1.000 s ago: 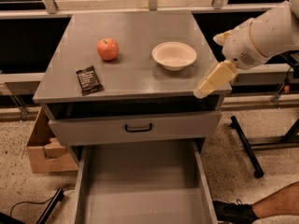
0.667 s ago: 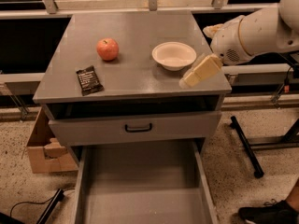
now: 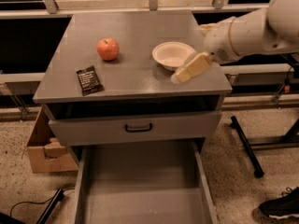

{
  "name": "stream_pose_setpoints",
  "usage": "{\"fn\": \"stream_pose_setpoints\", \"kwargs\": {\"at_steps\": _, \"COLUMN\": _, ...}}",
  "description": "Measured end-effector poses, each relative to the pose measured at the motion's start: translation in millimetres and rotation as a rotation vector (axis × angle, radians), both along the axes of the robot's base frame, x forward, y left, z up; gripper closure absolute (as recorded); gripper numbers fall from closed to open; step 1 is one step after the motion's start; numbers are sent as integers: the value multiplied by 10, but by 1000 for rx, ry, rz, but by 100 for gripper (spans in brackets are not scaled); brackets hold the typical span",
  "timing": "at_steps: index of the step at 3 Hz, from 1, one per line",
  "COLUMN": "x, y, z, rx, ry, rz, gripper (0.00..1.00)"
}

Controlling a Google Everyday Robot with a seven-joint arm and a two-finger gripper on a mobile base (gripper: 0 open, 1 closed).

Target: Place apple into middle drawer

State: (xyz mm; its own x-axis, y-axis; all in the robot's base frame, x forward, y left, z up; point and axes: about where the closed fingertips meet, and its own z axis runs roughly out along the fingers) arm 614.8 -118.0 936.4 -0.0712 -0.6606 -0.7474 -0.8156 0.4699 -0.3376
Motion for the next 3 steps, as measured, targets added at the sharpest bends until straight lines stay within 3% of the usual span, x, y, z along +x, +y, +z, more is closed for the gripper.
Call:
{"fn": "stream_pose_setpoints", "kwargs": {"at_steps": 1, "x": 654, "y": 362, "z": 24, "rx": 90, "ry": -58, "rz": -8, "gripper": 0}}
{"fn": "stream_pose_setpoints", "kwargs": {"at_steps": 2, "x": 1064, "y": 676, "z": -1, "rx": 107, "ry": -63, "rz": -25, "gripper": 0}}
{"fn": "stream_pose_setpoints", "kwargs": {"at_steps": 3, "x": 1375, "y": 1163, "z": -19, "rx": 201, "ry": -37, "rz": 0, "gripper": 0}}
